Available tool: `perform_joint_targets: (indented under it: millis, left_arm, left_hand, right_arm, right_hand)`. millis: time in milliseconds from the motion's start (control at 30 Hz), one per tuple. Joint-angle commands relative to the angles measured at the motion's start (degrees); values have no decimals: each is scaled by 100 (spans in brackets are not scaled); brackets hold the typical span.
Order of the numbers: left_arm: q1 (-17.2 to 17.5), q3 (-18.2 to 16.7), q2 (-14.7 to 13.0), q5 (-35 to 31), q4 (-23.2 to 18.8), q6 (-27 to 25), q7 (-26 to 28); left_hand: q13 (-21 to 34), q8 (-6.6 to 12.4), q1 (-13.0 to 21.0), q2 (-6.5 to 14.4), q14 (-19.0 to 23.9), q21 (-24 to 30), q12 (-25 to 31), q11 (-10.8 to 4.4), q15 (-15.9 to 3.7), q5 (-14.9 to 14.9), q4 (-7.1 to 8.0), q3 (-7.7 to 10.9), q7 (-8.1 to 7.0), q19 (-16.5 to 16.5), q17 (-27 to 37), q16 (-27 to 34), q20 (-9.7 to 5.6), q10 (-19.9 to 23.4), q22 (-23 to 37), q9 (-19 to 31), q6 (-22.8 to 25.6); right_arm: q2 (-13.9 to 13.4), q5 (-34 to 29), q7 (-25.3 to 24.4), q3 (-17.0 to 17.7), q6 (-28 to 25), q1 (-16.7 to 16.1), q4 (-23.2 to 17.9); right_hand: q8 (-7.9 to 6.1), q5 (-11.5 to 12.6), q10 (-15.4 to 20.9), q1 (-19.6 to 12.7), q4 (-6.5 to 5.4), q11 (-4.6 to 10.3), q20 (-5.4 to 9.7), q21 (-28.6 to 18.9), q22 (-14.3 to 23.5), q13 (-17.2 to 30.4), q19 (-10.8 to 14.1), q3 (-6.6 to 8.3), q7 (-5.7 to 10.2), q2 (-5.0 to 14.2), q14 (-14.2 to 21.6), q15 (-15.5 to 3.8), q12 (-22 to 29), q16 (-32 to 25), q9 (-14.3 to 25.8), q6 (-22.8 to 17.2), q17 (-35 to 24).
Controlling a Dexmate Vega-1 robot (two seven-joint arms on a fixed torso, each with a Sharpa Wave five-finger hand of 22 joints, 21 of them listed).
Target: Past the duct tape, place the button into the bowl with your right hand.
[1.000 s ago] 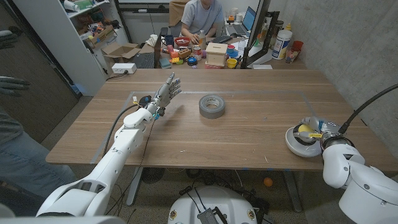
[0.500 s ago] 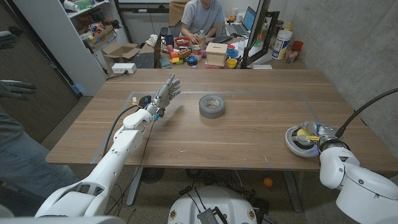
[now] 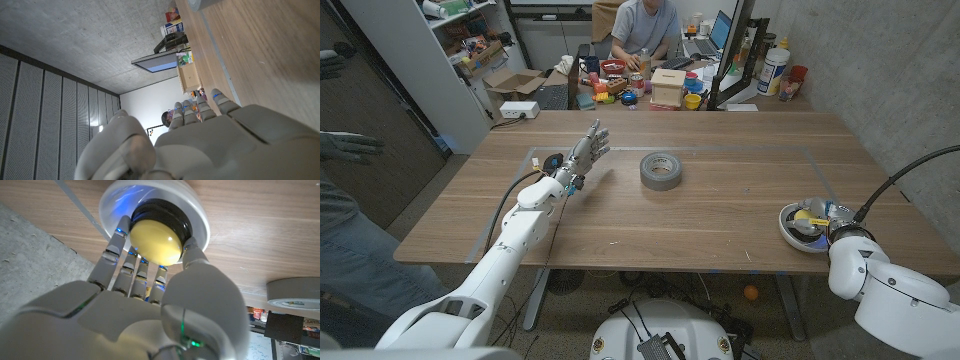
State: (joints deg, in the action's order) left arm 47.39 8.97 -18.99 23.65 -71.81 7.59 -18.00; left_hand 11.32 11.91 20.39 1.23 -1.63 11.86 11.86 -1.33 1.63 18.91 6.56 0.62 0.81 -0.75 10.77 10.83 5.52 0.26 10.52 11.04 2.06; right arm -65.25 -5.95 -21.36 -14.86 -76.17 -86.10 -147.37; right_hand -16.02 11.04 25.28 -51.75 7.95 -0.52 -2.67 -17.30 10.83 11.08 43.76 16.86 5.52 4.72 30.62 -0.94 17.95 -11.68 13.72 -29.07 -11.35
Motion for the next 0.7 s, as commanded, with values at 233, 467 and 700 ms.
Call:
perform_joint_targets:
  millis: [233,467,700]
  left_arm:
    - [33,4,-13,25,-20,-12,36]
    - [29,15,-9,21,-28,0,39]
    - [38,22,-16,15,-72,1,58]
  left_hand:
    - [11,-9,26,50,11,-7,27,-11,32,46,5,-36,3,-28,24,29,17,26,9,16,33]
    - [11,-2,30,55,12,-7,27,-15,36,45,4,-44,5,-28,24,30,18,29,9,16,51]
    - [11,4,33,60,13,-6,30,-22,32,45,4,-53,7,-27,25,30,14,35,9,16,69]
  right_arm:
    - [-298,596,-84,31,-148,168,-8]
    - [-407,724,-171,39,-212,194,-46]
    - [-513,859,-217,170,-139,110,-60]
  right_hand:
    - [121,-25,-206,-185,8,-159,-413,125,15,25,-112,-16,60,65,-168,584,-146,91,0,134,22]
    - [250,-75,-315,-120,17,-278,-676,254,6,16,-329,-89,65,-102,-357,891,-222,144,-26,338,50]
    - [394,-93,-503,26,-27,-313,-803,316,0,10,-383,-189,184,-240,-478,970,-323,152,-54,627,58]
